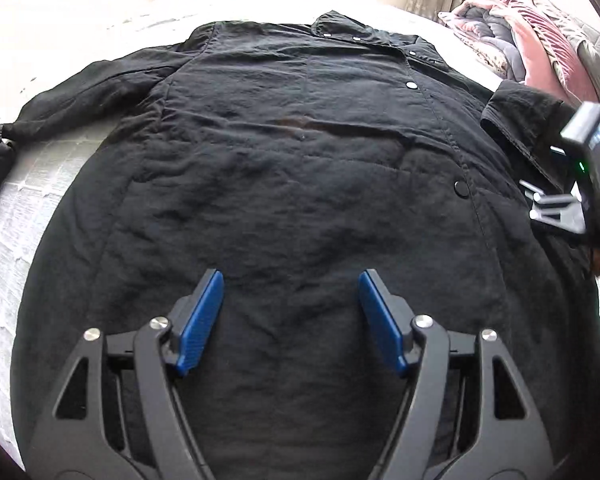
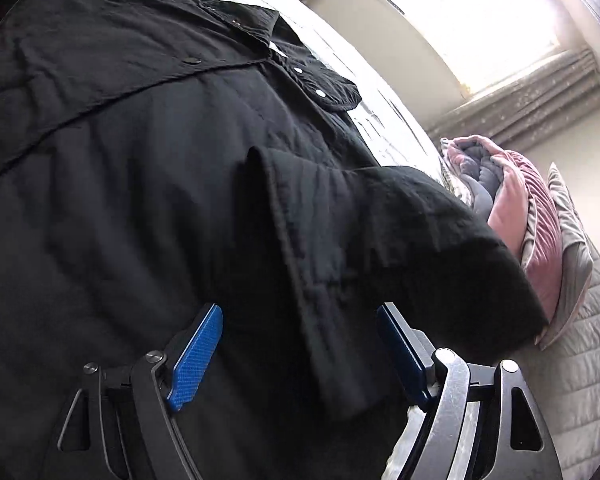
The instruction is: Fold large clothes
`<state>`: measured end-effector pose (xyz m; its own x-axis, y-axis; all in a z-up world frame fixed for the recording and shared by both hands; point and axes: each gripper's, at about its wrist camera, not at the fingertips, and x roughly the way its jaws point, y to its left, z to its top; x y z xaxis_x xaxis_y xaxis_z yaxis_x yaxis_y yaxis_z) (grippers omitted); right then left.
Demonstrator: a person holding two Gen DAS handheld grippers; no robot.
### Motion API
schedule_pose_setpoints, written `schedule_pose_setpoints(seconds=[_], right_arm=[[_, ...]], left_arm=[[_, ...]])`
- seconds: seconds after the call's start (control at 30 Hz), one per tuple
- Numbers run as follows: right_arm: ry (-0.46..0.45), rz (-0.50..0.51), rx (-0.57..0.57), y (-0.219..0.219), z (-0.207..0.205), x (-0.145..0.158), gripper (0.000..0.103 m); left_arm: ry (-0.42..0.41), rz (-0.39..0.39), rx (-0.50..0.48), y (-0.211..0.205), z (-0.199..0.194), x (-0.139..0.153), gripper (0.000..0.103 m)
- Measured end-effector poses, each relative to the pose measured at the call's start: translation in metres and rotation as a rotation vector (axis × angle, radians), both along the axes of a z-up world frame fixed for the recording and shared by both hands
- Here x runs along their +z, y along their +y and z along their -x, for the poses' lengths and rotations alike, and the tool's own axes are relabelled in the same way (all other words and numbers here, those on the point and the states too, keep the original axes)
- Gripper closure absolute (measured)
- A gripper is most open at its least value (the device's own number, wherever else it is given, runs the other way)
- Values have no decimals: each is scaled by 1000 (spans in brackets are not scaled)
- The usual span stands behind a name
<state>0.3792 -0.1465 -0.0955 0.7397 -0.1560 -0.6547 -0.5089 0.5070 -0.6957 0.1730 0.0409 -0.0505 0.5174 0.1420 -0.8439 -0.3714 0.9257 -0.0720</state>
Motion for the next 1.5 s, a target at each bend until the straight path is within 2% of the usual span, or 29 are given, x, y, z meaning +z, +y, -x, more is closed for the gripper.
schedule_pose_setpoints(seconds=[0.03, 0.07, 0.13, 0.17, 0.23, 0.33, 0.37, 0.47, 0.53, 0.63, 0.7, 0.77, 0.83, 0.87, 0.93, 0.97, 1.0, 1.03, 1.07, 1.1, 1.13, 1.17, 1.2, 1.23, 1.33, 1.4, 1.43, 1.47, 1.5], right_arm=[[3, 10, -8, -1, -8, -1, 49], [21, 48, -26, -3, -17, -5, 98], [0, 124, -90, -10, -30, -5, 97], [-27, 102, -91, -15, -32, 5, 97], [-105, -84, -155, -36, -37, 53, 98], [-251, -449, -325, -108, -44, 157, 97], [-294, -520, -380, -135, -45, 183, 97], [-399, -698, -600, -233, -51, 242, 97], [-435, -819, -776, -305, -52, 257, 97], [-394, -997, -1082, -413, -45, 228, 93], [-373, -1028, -1230, -463, -34, 187, 93], [-377, -1004, -1335, -493, -18, 150, 93], [-296, -1041, -1424, -519, -9, 108, 90], [-222, -1112, -1443, -531, -2, 84, 90], [-91, -1272, -1445, -543, 10, 45, 90], [-52, -1329, -1435, -544, 13, 34, 89], [-65, -1380, -1399, -538, 20, 30, 88], [-85, -1403, -1364, -533, 28, 30, 79], [-74, -1423, -1329, -526, 29, 31, 61], [-60, -1465, -1289, -519, 30, 33, 48], [-45, -1510, -1252, -512, 32, 34, 27], [-30, -1585, -1201, -505, 31, 36, 21], [-20, -1644, -1165, -499, 29, 37, 21], [-3, -1654, -1155, -494, 23, 36, 20], [46, -1444, -1221, -470, -22, 19, 19], [-13, -1359, -1214, -461, -36, 23, 28], [-27, -1301, -1210, -457, -47, 26, 77], [-5, -1269, -1212, -457, -59, 27, 95], [-6, -1267, -1226, -460, -68, 31, 96]], left_arm=[[3, -9, -8, -1, 0, -1, 32], [4, -16, -16, -2, 0, -1, 32], [-1, -16, -21, -3, 2, -2, 32], [-3, -9, -21, -1, 2, -1, 32], [-16, 10, -13, 2, 3, 1, 32], [-21, 33, 4, 8, 3, 3, 32], [-21, 47, 7, 9, 4, 3, 32], [-23, 89, 8, 10, 5, 4, 32], [-31, 90, 0, 6, 4, 5, 32], [-33, 73, -23, -2, 3, 3, 32], [-33, 60, -31, -4, 2, 1, 32], [-33, 58, -33, -4, 2, 1, 32], [-38, 72, -29, -2, 2, 3, 32], [-39, 78, -27, -2, 2, 3, 32], [-39, 86, -28, -1, 1, 3, 32], [-38, 87, -29, -1, 2, 3, 32], [-37, 88, -30, -1, 2, 3, 32], [-35, 91, -32, -1, 2, 3, 32], [-35, 97, -34, -1, 1, 4, 32], [-34, 102, -35, 0, 1, 5, 32], [-34, 104, -34, 0, 1, 5, 32], [-33, 107, -28, 2, 0, 5, 32], [-34, 109, -21, 4, 1, 5, 32], [-35, 110, -11, 7, 1, 5, 32], [-36, 119, 14, 15, 1, 4, 32], [-37, 129, 23, 20, 1, 4, 32], [-37, 130, 24, 21, 2, 4, 32], [-37, 131, 25, 22, 2, 4, 32], [-38, 132, 25, 23, 2, 4, 32]])
